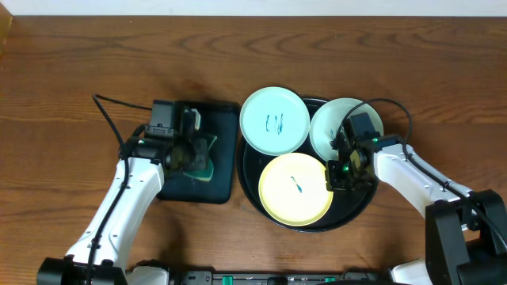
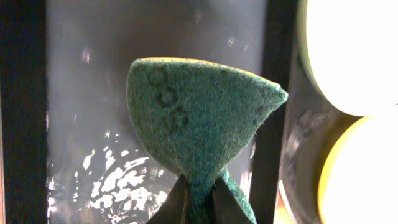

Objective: Clean dirty plates on tray and stack at the side

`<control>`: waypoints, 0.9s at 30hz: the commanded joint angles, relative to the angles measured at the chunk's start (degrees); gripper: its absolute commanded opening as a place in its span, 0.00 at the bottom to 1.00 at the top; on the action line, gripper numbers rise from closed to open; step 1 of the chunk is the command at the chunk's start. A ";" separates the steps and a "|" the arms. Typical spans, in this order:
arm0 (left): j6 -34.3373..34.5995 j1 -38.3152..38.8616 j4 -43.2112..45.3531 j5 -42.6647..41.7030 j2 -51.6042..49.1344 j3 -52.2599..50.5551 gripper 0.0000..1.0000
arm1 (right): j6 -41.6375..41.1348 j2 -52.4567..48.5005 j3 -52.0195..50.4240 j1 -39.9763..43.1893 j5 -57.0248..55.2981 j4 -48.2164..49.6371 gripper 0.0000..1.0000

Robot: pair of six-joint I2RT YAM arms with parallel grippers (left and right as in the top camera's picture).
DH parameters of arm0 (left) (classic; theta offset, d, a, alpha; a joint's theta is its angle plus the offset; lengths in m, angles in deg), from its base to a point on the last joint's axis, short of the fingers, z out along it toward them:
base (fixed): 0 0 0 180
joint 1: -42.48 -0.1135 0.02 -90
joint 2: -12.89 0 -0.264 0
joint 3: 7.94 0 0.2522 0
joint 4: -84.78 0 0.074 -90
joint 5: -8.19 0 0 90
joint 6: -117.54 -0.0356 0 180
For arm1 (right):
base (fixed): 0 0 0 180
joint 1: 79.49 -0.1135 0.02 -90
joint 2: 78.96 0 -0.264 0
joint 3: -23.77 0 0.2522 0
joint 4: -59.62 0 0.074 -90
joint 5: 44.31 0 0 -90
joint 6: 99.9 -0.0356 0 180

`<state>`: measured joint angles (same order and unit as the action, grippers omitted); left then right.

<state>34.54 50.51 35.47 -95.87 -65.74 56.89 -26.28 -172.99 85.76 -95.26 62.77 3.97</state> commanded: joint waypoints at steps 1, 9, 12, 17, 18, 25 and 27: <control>-2.93 -1.42 4.31 -4.90 0.42 0.81 0.07 | -1.40 -0.48 0.61 -0.83 0.31 0.35 0.01; -4.15 -9.62 15.63 -25.09 0.44 0.81 0.07 | -1.40 -0.48 0.61 -0.83 -0.57 0.35 0.01; -4.20 -12.81 16.85 -36.15 0.44 0.81 0.07 | -1.40 -0.48 0.61 -0.83 -0.57 0.37 0.01; -4.20 -17.03 17.27 -48.13 0.42 0.81 0.07 | -1.40 -0.48 0.61 -0.83 -0.55 0.35 0.01; -4.20 -17.59 17.27 -49.40 0.42 0.81 0.07 | -1.40 -0.48 0.61 -0.83 -0.55 0.37 0.01; -4.17 -18.58 17.22 -50.25 0.42 0.81 0.08 | -1.42 -0.48 0.61 -0.83 -0.55 0.33 0.01; -4.17 -18.58 17.22 -50.25 0.42 0.81 0.07 | -1.42 -0.48 0.61 -0.83 -0.55 0.35 0.01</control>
<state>31.52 32.17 52.21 -142.62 -65.74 56.89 -26.28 -172.99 85.76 -95.26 62.66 3.99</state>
